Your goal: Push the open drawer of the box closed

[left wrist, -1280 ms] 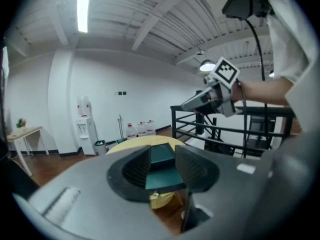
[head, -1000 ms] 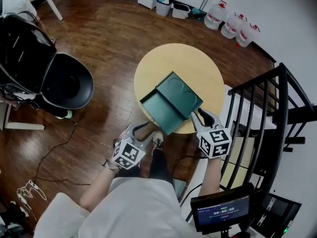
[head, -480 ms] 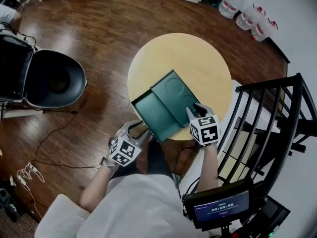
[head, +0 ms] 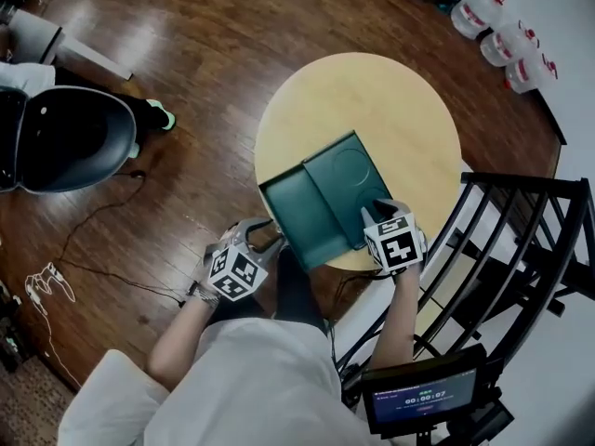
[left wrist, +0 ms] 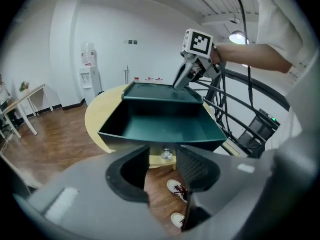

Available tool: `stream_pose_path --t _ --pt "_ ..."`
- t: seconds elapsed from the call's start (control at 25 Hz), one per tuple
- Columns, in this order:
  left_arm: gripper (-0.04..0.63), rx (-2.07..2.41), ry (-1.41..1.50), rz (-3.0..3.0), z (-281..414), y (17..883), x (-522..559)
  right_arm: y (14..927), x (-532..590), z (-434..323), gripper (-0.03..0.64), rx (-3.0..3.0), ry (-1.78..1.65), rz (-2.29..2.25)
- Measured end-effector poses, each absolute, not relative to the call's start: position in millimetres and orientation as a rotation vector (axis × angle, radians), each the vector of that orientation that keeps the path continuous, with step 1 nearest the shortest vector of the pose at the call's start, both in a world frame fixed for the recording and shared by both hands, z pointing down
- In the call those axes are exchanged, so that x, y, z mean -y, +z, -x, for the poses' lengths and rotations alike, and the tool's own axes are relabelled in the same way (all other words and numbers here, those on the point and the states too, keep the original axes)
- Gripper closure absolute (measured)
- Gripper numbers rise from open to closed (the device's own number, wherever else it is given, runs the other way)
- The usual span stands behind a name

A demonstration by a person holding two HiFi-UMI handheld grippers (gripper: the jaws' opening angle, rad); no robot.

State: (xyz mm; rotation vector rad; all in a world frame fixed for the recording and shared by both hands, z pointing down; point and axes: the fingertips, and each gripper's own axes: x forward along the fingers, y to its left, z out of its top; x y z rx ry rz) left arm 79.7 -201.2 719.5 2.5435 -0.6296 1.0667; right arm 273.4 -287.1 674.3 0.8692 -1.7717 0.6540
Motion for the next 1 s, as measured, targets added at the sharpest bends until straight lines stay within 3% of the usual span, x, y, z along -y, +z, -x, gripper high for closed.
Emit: stream_pose_path --t 0.44,0.64,1.0 --pt "0.452 0.517 1.041 -2.559 -82.9 735.3 196.4 676.5 281.1 -266.4 0.518 1.775 0.663 -0.811" --pt "0.508 0.508 1.003 -2.523 -87.4 735.1 191.4 675.3 281.3 -267.0 0.518 1.778 0.665 -0.82" --pt "0.509 0.545 0.952 -2.468 -99.5 728.4 198.4 674.3 281.0 -264.2 0.518 1.803 0.695 -0.833"
